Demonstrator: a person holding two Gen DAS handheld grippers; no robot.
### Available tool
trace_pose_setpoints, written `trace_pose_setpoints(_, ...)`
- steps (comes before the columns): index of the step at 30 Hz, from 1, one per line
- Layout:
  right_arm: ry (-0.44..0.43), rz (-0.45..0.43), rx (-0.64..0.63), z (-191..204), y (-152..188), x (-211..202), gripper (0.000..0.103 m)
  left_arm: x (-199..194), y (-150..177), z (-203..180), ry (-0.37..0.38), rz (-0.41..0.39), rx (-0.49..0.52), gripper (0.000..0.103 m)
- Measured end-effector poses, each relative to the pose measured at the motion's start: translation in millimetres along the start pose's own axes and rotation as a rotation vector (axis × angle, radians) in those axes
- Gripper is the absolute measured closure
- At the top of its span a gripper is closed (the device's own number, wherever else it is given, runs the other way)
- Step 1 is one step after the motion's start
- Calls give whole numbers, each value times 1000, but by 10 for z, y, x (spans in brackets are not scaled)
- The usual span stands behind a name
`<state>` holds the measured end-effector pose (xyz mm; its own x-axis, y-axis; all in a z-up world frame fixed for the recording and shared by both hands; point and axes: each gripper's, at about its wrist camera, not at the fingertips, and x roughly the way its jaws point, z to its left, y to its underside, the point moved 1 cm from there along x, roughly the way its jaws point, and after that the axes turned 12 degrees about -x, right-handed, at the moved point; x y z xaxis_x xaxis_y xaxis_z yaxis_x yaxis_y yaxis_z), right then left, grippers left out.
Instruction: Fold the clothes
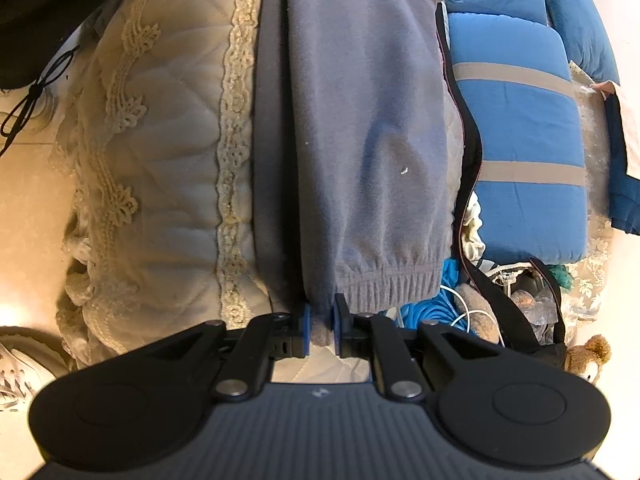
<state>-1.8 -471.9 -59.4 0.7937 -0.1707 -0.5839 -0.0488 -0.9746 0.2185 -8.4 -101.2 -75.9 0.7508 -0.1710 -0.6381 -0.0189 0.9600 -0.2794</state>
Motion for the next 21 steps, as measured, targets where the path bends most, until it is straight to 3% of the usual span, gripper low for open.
trace_pose_setpoints(1,3,1,1,2,-1,-8,88,2,2,2,-2,-2,-7,98)
trace_pose_setpoints(2,9,5,5,0,-3,-14,70,1,3,7,-4,-5,-13,98)
trace_pose_setpoints(3,9,11,19,-17,-1,-17,62,-1,5,15,-3,-6,-23,98)
trace_pose_setpoints(5,-3,20,67,-76,17,-27,54,-7,0,37,4,-5,-45,98)
trace_pose_setpoints(8,-41,-8,188,-231,95,-91,29,-13,-3,54,8,2,-52,97)
trace_pose_setpoints(11,-79,-23,312,-388,178,-133,20,-19,5,45,-4,8,-43,95)
trace_pose_setpoints(14,-108,-44,438,-575,257,-158,11,-28,11,53,-30,16,-44,79)
trace_pose_setpoints(17,-130,-75,588,-822,336,-155,2,-44,14,89,-46,33,-60,74)
trace_pose_setpoints(21,-133,-139,810,-1241,433,-146,0,-66,55,117,-38,56,-61,71)
